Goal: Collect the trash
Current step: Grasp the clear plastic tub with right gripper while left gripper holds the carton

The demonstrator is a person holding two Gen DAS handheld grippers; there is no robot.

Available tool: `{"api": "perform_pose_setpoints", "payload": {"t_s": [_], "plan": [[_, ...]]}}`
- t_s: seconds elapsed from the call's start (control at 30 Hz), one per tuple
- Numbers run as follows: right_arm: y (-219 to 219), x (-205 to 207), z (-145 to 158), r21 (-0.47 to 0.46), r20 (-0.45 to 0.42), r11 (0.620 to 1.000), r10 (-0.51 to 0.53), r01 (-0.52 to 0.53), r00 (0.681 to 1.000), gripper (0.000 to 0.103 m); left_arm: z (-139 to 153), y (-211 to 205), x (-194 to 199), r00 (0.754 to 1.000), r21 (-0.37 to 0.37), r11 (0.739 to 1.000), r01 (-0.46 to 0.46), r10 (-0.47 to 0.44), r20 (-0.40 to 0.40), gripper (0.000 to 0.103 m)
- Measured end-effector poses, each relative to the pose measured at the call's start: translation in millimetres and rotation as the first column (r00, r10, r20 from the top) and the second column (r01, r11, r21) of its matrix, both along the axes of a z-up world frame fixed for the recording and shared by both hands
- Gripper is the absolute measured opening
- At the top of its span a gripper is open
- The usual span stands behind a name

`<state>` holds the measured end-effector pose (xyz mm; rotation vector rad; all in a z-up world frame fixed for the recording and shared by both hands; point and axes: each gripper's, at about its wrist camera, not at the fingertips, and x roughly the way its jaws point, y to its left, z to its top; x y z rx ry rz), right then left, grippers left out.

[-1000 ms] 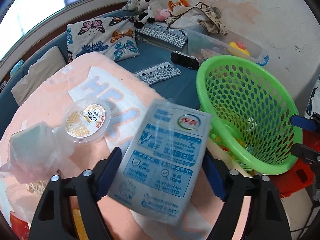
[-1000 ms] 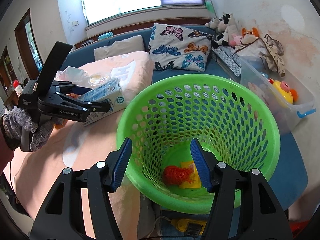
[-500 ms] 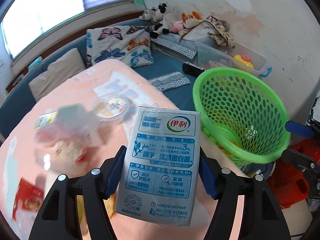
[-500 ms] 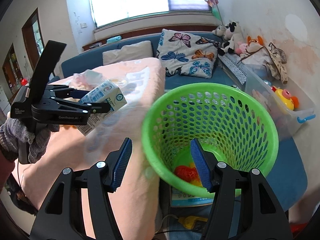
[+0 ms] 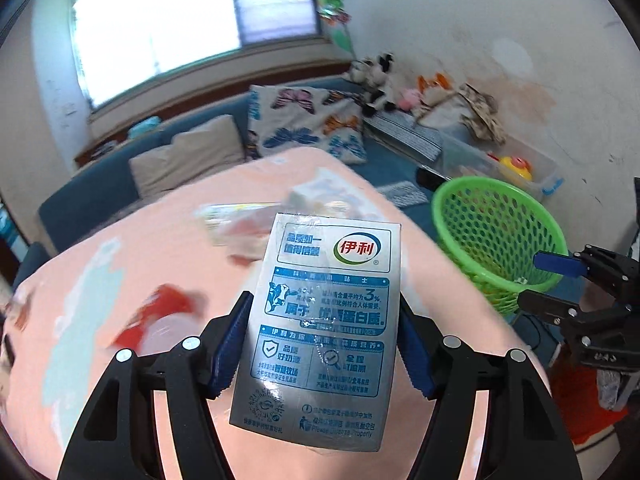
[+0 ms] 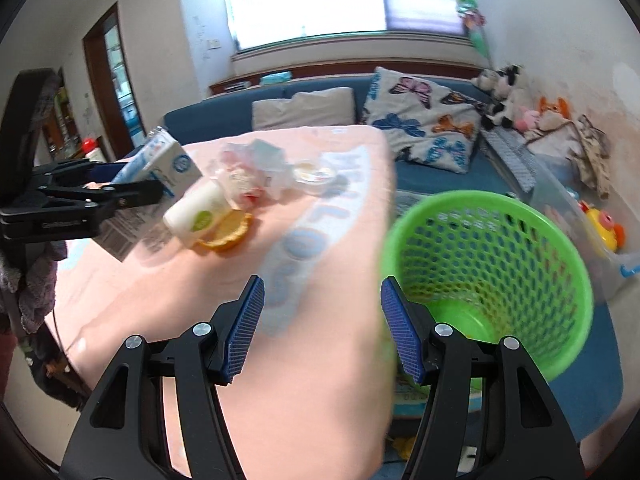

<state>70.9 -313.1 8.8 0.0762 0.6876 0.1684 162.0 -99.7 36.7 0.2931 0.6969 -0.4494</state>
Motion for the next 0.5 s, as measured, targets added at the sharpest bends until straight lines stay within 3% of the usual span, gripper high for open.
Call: {"api": "perform_pose_setpoints", "payload": {"t_s": [0.17,0.23,0.5], "plan": [[32,13,6,0.007,-0.009,0.996,0.093,-0.093,0.996,0.062,9,55,-8,0.994,0.0,0.994,-0.106,0.106,0.007,0.065],[49,21,7,0.008,-0.012,0.991,0.136,-0.136,0.991,0.067,10,74,-10,0.989,0.005,0.989,-0.147,0.147,0.014,0.065],[104,46,8,-0.006,-0.015,0.961,0.277,-0.277,0.961,0.073,7,140,-16,0.955,-0.007,0.955,-0.296,0.296,0.001,0.065]]}}
